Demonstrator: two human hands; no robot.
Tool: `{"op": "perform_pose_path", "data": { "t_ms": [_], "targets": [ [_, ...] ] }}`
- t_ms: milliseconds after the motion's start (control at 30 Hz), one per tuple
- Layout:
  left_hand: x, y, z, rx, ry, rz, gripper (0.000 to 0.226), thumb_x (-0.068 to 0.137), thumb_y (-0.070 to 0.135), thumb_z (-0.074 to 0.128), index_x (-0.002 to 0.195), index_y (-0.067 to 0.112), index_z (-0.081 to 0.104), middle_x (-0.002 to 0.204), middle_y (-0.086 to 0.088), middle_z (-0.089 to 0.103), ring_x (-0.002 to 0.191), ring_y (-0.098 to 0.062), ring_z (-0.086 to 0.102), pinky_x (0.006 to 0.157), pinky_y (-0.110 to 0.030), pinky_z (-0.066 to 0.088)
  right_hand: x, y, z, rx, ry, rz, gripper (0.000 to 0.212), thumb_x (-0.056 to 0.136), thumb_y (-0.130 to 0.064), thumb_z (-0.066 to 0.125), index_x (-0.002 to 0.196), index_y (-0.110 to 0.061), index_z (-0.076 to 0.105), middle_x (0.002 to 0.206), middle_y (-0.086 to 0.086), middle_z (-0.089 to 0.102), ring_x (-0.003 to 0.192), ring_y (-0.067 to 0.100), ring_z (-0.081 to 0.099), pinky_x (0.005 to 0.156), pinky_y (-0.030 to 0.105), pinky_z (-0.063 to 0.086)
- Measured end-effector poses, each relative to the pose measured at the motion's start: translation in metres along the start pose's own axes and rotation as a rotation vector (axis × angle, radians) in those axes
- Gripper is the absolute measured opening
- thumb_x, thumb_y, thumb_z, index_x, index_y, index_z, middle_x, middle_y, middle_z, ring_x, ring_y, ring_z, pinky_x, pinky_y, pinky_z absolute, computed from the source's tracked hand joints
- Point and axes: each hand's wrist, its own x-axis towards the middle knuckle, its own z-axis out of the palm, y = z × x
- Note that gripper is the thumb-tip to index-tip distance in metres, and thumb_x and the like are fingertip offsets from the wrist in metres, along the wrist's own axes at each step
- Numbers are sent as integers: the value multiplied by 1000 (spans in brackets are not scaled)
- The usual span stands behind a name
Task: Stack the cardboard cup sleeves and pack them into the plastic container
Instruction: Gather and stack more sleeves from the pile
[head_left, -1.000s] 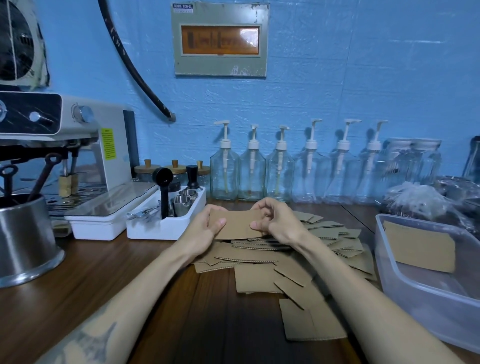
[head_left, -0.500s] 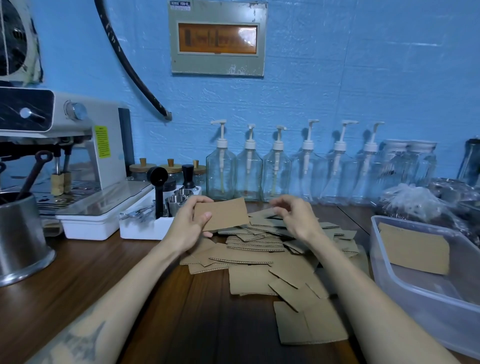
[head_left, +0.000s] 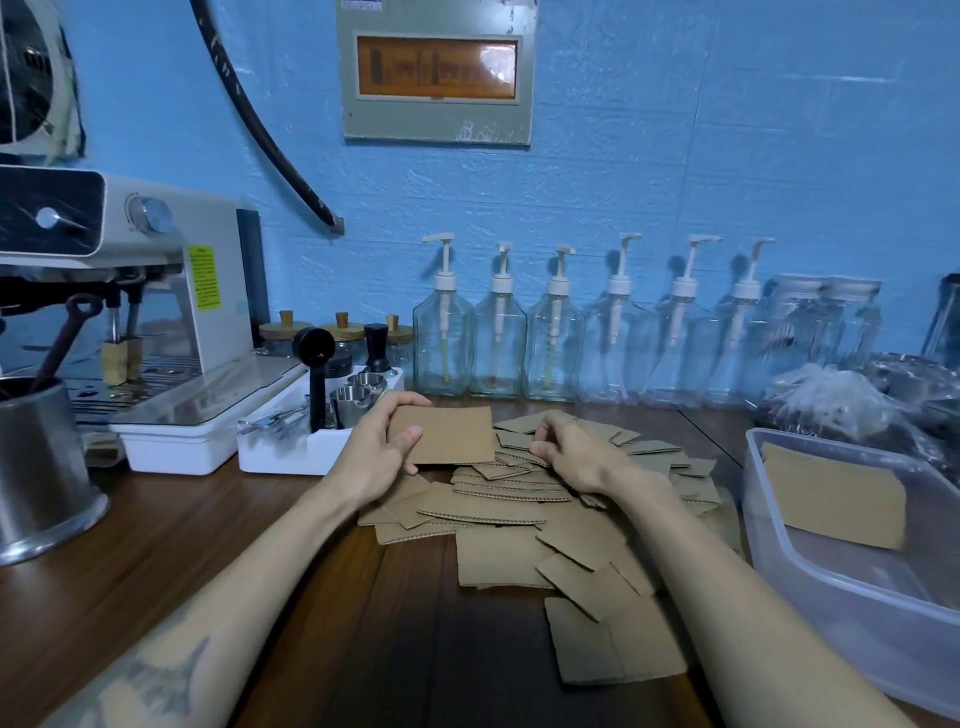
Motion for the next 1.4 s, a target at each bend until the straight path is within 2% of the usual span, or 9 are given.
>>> {"op": "perform_pose_path", "data": {
  "t_ms": [200, 333, 467, 600, 767, 1000, 1100, 1200, 1400],
  "targets": [
    [-1, 2, 0, 21, 4, 13, 28, 100, 5, 52, 110, 31, 56, 117, -8, 58, 55, -17, 57, 55, -28, 55, -2, -3, -9, 115, 3, 48, 49, 82, -42, 75, 119, -22, 49, 118, 4, 42, 111, 22, 50, 105, 37, 39],
    [-1, 2, 0, 27, -10, 16, 30, 98, 3, 54, 112, 30, 58, 119, -6, 58, 56, -25, 57, 60, -33, 59, -4, -14, -18, 117, 98, 69, 72, 74, -30, 84, 136, -22, 49, 125, 7, 41, 118, 29, 50, 110, 42, 37],
    [-1, 2, 0, 33, -22, 8, 31, 98, 1, 54, 119, 23, 58, 122, -8, 57, 79, -50, 60, 71, -51, 60, -7, -22, -22, 98, 124, 59, 56, 82, -20, 77, 134, -22, 55, 128, 4, 60, 125, 26, 51, 111, 45, 35],
    [-1, 2, 1, 41, -30, -16, 32, 98, 0, 53, 120, 23, 57, 122, -9, 55, 83, -53, 61, 75, -53, 59, -13, -34, -34, 278, 360, 102, 30, 86, -18, 70, 113, -31, 66, 102, -2, 69, 103, 21, 60, 94, 36, 41],
    [-1, 2, 1, -6, -22, -64, 26, 102, 8, 50, 118, 26, 57, 120, -11, 60, 68, -34, 63, 83, -53, 56, -19, -50, -35, 843, 392, 44, 22, 85, -4, 70, 102, -17, 65, 64, -7, 65, 67, 12, 62, 59, 23, 46],
    [-2, 9, 5, -138, -2, -116, 17, 103, 31, 48, 112, 26, 63, 109, -12, 61, 62, -16, 64, 56, -27, 56, -22, -62, -15, 1032, 197, 15, 78, 80, 19, 65, 138, -26, 39, 92, 13, 60, 66, 24, 67, 67, 39, 62],
    [-2, 9, 7, -157, -20, -123, 18, 103, 28, 48, 112, 24, 63, 111, -13, 60, 78, -17, 63, 57, -28, 58, -19, -58, -5, 669, 268, 69, 54, 81, -1, 74, 129, -16, 56, 118, 14, 63, 87, 25, 67, 78, 37, 60],
    [-4, 9, 8, -110, -41, -98, 15, 100, 29, 55, 114, 28, 60, 112, -8, 62, 68, -17, 66, 63, -31, 59, -20, -55, 4, 80, 267, 76, 39, 83, -41, 73, 113, -18, 66, 114, 6, 65, 108, 28, 60, 90, 40, 51],
    [-4, 5, 6, -4, -96, -8, 32, 96, 7, 60, 119, 28, 53, 107, -4, 59, 66, -4, 59, 62, -24, 53, -24, -60, 9, -126, 231, 38, 44, 91, -56, 54, 94, -16, 72, 105, 10, 68, 109, 34, 56, 89, 41, 48]
  ]
}}
